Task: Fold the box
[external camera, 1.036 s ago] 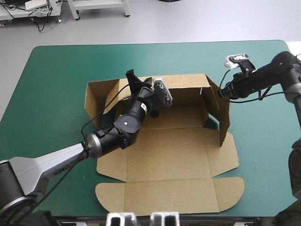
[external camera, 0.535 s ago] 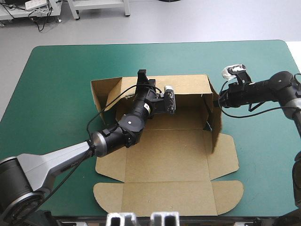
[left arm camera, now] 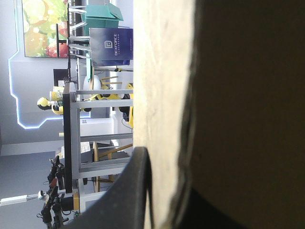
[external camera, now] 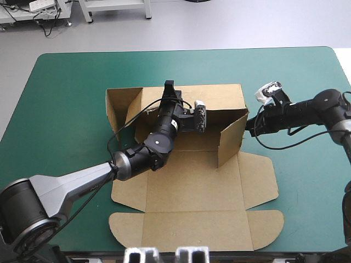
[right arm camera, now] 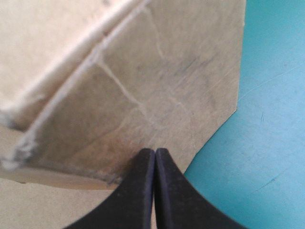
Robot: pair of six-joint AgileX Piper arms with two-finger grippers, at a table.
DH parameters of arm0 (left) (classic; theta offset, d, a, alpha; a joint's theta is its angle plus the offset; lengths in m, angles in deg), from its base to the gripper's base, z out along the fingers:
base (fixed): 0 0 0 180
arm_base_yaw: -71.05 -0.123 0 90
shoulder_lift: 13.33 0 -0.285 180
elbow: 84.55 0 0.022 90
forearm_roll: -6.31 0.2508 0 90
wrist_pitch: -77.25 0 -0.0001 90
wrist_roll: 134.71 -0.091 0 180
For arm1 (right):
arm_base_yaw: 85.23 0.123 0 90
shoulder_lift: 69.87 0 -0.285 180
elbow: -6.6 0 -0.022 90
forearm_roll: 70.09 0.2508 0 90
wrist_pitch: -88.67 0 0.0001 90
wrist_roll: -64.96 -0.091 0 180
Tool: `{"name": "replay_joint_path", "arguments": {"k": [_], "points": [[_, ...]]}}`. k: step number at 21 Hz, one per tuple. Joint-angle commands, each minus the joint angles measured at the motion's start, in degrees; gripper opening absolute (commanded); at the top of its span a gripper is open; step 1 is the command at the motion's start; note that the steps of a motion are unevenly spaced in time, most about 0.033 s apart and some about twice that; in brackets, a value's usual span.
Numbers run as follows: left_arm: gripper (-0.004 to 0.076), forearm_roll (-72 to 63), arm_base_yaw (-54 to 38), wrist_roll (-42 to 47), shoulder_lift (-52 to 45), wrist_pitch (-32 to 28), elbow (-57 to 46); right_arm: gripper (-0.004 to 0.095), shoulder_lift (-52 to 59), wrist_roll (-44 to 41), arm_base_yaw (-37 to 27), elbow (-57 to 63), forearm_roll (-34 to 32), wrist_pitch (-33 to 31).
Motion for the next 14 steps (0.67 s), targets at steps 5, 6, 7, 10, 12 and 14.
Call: {"name": "replay_joint_path", "arguments": {"k": [5,6,7,10,12,14], "points": [[-0.001,-5.2,0.1,0.1,-0.6,0.3,-0.1,0.0055,2.4,11.0,-0.5,6.9,12.0,9.3],[-0.001,-5.2,0.1,0.1,-0.6,0.3,-0.1,0.0101,2.4,10.8,-0.5,6.9,12.0,9.3],[-0.001,-5.2,0.1,0.2,-0.6,0.3,-0.1,0.0159,2.4,10.8,-0.5,6.9,12.0,9.3],[-0.001,-5.2,0.1,0.2,-0.6,0.2,-0.1,0.0412,2.8,9.8,-0.5,6.9,11.9,9.0],[-0.001,-5.2,0.1,0.2,-0.6,0.3,-0.1,0.0485,3.3,9.3,-0.5,6.7,10.6,7.8],[-0.001,-5.2,0.1,0.2,-0.6,0.5,-0.1,0.0484,3.6,8.9,-0.5,6.3,6.5,4.1]]}}
